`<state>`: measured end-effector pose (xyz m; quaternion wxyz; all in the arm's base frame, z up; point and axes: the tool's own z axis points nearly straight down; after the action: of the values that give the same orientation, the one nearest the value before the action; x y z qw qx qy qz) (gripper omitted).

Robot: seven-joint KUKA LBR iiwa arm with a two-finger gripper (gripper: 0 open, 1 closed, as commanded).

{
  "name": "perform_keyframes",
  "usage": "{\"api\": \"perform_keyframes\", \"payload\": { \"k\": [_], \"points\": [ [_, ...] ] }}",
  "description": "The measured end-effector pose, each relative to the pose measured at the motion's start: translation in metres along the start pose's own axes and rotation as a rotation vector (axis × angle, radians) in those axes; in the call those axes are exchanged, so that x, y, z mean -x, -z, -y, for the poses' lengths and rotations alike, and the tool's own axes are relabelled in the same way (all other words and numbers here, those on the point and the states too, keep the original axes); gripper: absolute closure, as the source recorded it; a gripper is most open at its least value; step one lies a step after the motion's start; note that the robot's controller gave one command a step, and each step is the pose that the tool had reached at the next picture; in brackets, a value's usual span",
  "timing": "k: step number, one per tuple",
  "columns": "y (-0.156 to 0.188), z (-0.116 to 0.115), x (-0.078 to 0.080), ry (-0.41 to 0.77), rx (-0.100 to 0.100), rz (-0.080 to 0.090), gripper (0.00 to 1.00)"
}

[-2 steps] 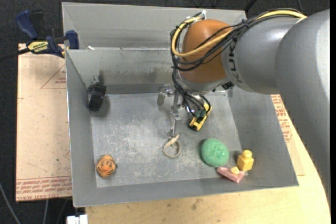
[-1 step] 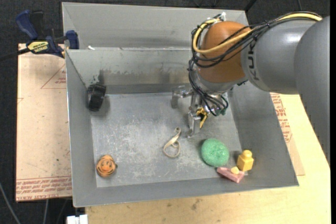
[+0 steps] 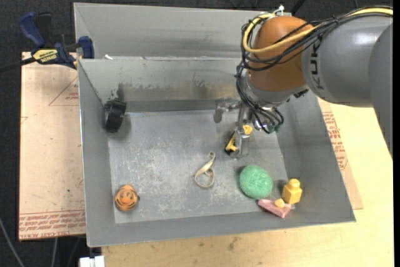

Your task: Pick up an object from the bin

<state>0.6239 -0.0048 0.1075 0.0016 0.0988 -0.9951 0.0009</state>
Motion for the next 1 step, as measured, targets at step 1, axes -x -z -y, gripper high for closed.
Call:
{"api": "perform_keyframes", "payload": {
  "k": [1],
  "points": [
    [0.0048,0.0054,0.0064,-0.064,0.002,0.015,0.00]
  ]
}}
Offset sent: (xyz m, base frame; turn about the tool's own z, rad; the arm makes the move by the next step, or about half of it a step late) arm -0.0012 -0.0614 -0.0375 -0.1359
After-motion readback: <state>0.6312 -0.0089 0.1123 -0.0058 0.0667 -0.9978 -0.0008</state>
